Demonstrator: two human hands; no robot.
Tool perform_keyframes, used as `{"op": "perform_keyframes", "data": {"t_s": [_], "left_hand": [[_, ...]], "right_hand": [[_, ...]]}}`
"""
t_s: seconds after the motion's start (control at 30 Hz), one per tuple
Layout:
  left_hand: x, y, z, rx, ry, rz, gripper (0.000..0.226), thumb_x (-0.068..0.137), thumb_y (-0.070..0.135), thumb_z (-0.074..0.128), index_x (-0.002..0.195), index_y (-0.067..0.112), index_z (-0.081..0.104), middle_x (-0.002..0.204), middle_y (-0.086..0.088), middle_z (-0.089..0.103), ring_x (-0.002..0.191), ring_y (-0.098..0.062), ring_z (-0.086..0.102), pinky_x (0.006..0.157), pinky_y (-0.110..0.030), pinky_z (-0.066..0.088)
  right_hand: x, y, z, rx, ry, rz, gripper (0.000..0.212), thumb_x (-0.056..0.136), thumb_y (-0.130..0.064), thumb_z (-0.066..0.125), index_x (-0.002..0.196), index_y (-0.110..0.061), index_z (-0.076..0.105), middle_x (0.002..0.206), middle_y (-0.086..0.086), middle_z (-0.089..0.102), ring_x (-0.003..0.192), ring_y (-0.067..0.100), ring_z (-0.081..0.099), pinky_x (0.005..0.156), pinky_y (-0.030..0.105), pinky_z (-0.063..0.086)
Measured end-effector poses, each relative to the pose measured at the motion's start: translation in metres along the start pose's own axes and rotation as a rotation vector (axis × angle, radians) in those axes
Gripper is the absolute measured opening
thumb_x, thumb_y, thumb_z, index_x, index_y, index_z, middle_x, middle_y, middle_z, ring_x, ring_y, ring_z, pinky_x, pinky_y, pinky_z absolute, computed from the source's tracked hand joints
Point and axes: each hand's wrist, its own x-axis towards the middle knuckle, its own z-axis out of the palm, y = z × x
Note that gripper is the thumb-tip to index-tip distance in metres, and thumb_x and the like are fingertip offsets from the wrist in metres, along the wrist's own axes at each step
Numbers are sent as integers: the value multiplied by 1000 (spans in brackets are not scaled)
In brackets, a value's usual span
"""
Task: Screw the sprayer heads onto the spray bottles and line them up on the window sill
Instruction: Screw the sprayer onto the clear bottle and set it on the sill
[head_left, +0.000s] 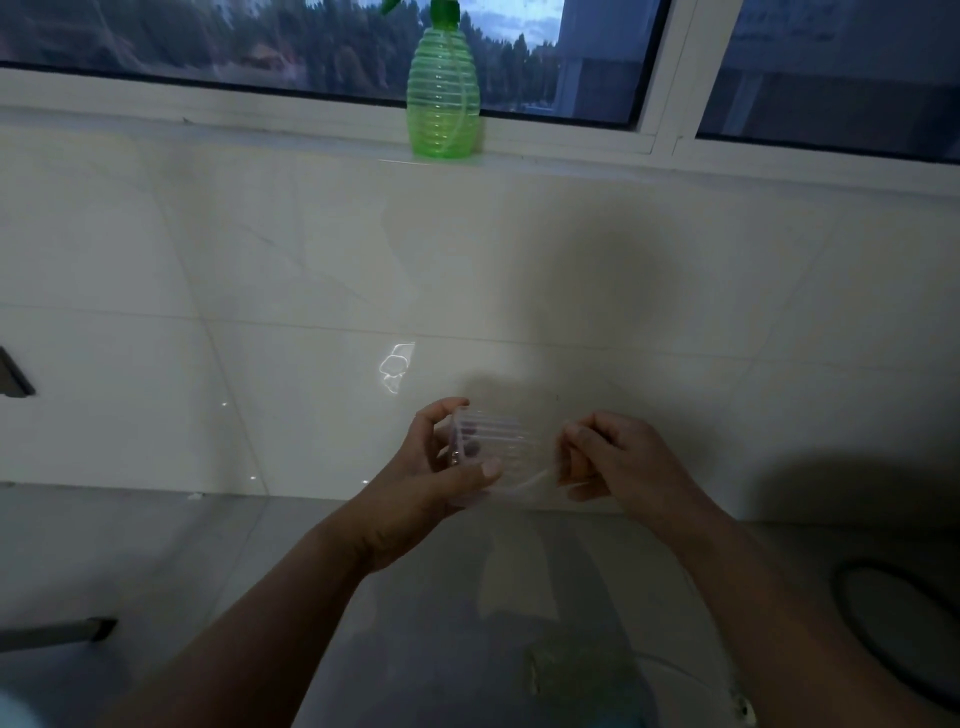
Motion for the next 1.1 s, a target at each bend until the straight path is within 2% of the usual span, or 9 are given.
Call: {"op": "perform_keyframes", "data": {"t_s": [0.07,0.23,0.33,0.53,0.67,0.8,0.9,1.0,1.1], "left_hand": [[5,0,5,-63,37,61,80,65,21,94,130,43,53,136,-9,60,121,-31,65,92,-50,57],[14,8,29,-230,273,267,78,64,24,93,127,41,50,134,-8,57,116,-25,68,88,-45,59],[17,5,49,-47,384,388,81,60,33,96,123,47,47,126,4,63,112,-18,69,86,-38,61],[35,12,77,234,383,595,89,63,28,87,137,38,39,130,34,55,125,5,56,96,-13,47],[53,67,70,274,274,492,73,75,55,79,140,45,46,141,21,58,126,4,57,99,-23,50],[83,136,73,381,-15,411,53,81,33,84,128,43,59,120,10,74,110,-7,70,82,-12,55],[116,169,81,448,157,419,74,68,25,93,127,36,51,116,8,72,102,-2,71,77,-18,60],[151,188,96,429,271,467,84,61,18,97,126,18,44,117,-4,68,99,-11,73,77,-25,62],[179,204,111,542,585,498,70,57,33,93,111,15,53,104,-2,69,93,-18,70,78,-38,61]], "right_hand": [[3,-4,-1,74,59,-54,4,92,-21,69,93,-18,72,76,-1,72,67,14,70,64,33,63],[3,-28,11,-59,452,-26,96,62,-67,76,142,-24,44,130,-7,51,112,10,57,93,37,54],[-4,-47,32,225,234,200,102,51,-74,78,134,-22,50,120,0,64,99,18,68,72,44,64],[18,-79,33,490,154,83,65,61,-34,93,119,-24,65,93,2,79,78,19,78,59,31,59],[39,-115,-7,384,160,-100,98,59,-24,94,144,-28,45,125,7,67,101,26,73,72,38,63],[65,-152,-44,238,17,-357,79,69,-21,88,138,-27,51,126,-1,67,107,17,71,79,35,62],[88,-180,-60,71,-27,-459,82,62,-38,87,136,-39,52,132,-1,60,113,15,65,83,34,61],[117,-202,-61,-190,195,-407,110,50,-64,81,148,-40,37,145,4,39,125,22,52,94,42,56],[145,-214,-57,-204,305,-454,115,61,-51,88,154,-32,23,143,6,44,123,24,54,98,43,52]]}}
